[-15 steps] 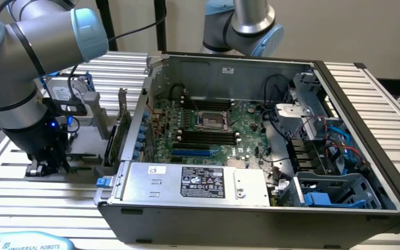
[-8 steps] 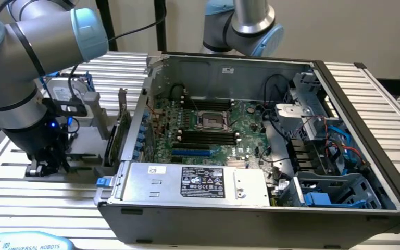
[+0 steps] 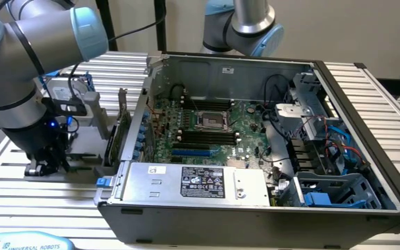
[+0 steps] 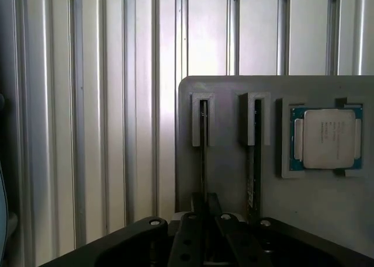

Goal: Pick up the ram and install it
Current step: 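Pick up the ram and move it above insertion slot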

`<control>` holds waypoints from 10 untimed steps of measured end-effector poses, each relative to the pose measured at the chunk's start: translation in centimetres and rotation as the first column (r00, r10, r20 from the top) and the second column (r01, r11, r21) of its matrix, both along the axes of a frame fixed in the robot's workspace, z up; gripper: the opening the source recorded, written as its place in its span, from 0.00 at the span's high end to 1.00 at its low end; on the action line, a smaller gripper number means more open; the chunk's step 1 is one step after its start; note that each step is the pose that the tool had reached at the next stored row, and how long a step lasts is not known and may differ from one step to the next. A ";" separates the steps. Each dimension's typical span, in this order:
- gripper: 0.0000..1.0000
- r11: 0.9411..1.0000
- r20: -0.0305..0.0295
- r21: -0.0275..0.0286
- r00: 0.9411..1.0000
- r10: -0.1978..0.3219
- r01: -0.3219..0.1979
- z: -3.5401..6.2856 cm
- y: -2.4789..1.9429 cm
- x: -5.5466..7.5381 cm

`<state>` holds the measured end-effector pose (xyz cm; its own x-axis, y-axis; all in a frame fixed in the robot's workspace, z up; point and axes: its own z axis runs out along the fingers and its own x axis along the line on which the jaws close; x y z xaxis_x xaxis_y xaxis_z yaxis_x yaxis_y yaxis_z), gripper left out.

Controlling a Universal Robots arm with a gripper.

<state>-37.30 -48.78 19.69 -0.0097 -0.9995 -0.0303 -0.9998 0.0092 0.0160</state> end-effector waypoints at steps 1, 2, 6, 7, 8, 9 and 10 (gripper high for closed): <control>0.87 1.000 -0.001 0.000 1.000 0.000 0.000 0.18 0.01 0.0; 0.87 1.000 -0.002 0.000 1.000 0.000 0.000 0.39 0.01 0.0; 0.87 1.000 -0.006 0.000 1.000 0.000 0.000 1.59 0.00 0.0; 0.87 1.000 -0.008 0.000 1.000 0.000 0.000 1.96 0.00 0.0; 0.87 1.000 -0.009 0.000 1.000 0.000 0.000 2.37 0.00 0.0; 0.87 1.000 -0.009 0.000 1.000 0.000 0.000 2.80 0.00 0.1; 0.87 1.000 -0.010 0.000 1.000 0.000 0.000 3.28 0.00 0.1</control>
<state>-37.23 -48.78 22.97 -0.0099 -0.9995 -0.0302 -0.9996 0.0091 0.0262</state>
